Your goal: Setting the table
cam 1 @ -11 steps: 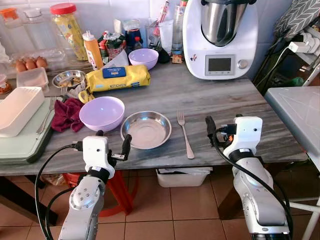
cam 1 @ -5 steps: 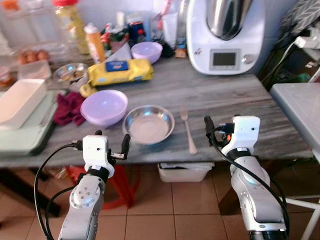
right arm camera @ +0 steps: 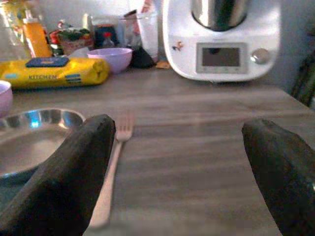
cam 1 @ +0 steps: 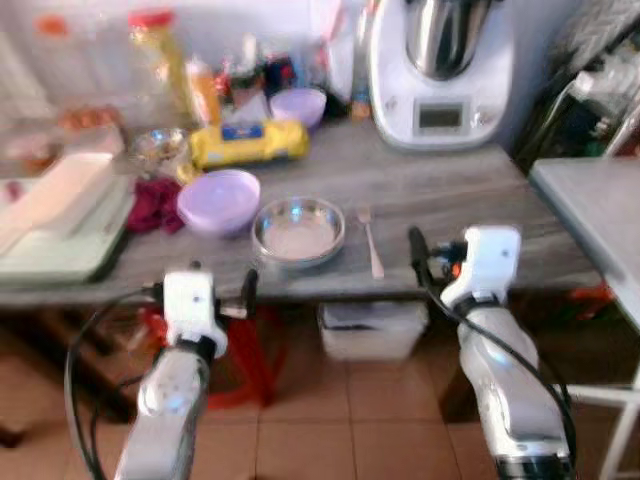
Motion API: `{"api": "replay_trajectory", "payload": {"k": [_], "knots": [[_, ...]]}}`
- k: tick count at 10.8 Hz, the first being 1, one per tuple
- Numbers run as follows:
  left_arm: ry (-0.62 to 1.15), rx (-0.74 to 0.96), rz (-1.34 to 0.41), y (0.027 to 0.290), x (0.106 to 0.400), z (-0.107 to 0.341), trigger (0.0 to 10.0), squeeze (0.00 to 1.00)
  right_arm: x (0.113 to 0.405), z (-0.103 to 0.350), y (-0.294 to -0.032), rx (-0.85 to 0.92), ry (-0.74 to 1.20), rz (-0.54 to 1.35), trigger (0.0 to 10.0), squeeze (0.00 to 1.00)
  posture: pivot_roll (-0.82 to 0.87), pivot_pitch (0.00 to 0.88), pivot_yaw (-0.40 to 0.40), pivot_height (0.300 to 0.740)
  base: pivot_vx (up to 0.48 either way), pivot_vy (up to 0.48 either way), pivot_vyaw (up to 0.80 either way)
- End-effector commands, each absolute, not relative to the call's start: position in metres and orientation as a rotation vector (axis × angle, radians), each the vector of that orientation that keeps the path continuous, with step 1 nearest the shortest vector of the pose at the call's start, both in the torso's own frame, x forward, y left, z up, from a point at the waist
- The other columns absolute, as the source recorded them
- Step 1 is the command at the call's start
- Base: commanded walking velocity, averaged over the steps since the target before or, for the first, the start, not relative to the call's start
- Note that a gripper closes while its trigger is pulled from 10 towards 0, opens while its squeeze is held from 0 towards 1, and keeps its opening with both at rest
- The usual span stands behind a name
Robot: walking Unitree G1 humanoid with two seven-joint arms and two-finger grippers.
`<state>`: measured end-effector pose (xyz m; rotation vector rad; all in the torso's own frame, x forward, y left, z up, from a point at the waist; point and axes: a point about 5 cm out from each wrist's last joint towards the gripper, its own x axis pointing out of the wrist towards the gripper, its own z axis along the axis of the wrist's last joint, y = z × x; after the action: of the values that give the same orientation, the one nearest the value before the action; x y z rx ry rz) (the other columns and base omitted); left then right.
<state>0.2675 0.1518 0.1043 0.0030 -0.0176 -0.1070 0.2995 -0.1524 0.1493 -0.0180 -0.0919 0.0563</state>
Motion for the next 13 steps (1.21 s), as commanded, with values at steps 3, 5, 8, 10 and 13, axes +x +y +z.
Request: {"api": "replay_trajectory", "payload": {"k": [3,5,8,10,13], "knots": [[-0.019,0.02,-0.094,0.1559,0.2699,0.1064,10.0,0.0,0.2999,0.1496,-0.1531,-0.008,-0.094,0.048,10.0,0.0,-0.04,0.073,0.067,0.74,-0.281,0.0,0.0],[-0.016,0.023,-0.092,0.1555,0.2699,0.1058,10.0,0.0,0.3003,0.1496,-0.1521,-0.008,-0.094,0.053,10.0,0.0,-0.04,0.073,0.066,0.74,-0.283,0.0,0.0],[-0.015,0.024,-0.096,0.154,0.271,0.1052,10.0,0.0,0.3018,0.1509,-0.1524,-0.01,-0.098,0.055,10.0,0.0,-0.04,0.074,0.065,0.74,-0.279,0.0,0.0],[-0.015,0.026,-0.098,0.1538,0.271,0.1051,10.0,0.0,0.3019,0.1513,-0.1519,-0.023,-0.1,0.06,10.0,0.0,-0.04,0.075,0.066,0.74,-0.281,0.0,0.22],[-0.013,0.033,-0.105,0.1532,0.2708,0.1044,10.0,0.0,0.3019,0.1499,-0.151,-0.02,-0.096,0.06,10.0,0.0,-0.04,0.077,0.069,0.74,-0.276,0.0,0.51]]}}
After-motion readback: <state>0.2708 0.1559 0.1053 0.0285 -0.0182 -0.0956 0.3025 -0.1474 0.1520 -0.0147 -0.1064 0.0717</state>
